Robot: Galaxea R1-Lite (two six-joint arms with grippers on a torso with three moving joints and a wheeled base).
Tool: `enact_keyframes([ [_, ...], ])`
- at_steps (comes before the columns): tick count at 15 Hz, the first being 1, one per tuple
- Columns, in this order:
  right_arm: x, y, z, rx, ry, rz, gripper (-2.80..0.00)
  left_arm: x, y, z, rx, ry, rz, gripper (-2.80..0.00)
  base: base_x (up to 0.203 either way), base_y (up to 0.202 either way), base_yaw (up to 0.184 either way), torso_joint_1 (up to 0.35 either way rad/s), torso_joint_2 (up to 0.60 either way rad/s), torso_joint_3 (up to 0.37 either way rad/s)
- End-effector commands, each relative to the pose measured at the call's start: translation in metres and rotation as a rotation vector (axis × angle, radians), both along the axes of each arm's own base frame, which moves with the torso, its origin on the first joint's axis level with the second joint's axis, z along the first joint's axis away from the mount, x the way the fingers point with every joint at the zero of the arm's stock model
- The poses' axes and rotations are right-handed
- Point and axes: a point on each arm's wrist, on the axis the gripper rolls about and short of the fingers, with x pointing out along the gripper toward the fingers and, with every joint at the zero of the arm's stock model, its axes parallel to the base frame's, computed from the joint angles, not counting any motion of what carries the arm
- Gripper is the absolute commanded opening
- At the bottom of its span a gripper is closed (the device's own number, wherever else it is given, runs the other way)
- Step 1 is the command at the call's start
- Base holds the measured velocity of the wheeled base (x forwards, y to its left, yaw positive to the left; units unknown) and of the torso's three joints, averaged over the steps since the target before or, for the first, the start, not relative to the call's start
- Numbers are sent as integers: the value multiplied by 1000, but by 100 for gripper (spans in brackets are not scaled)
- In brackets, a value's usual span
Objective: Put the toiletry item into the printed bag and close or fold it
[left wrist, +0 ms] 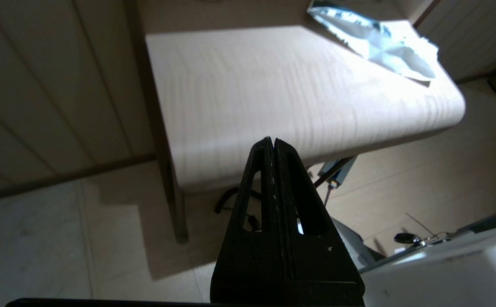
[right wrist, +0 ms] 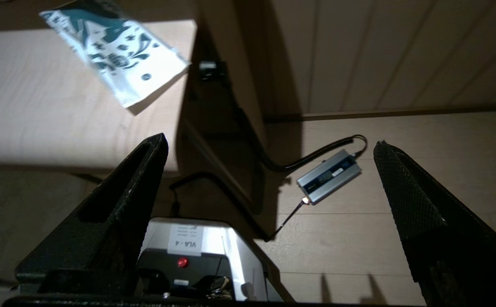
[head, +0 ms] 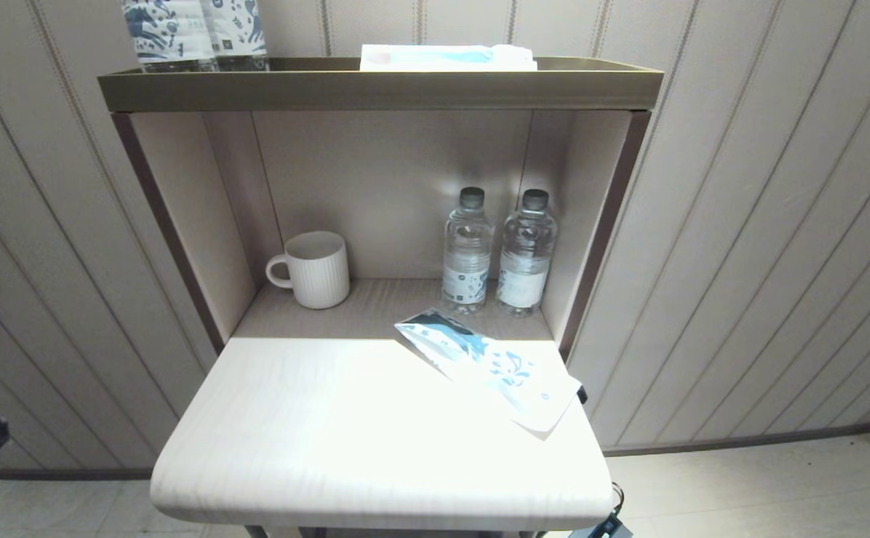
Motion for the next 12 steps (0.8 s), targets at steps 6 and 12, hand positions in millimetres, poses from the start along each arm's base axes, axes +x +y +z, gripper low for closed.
enact_keyframes([
  [6,-89,-6,-58,-111,-140,-231,0,-69,5,-37,-57,21,-109,-280,0,0,0,0,0,0],
  [12,-86,-8,-102,-193,-263,-83,-280,-88,12,-71,-58,30,-153,-280,0,0,0,0,0,0],
])
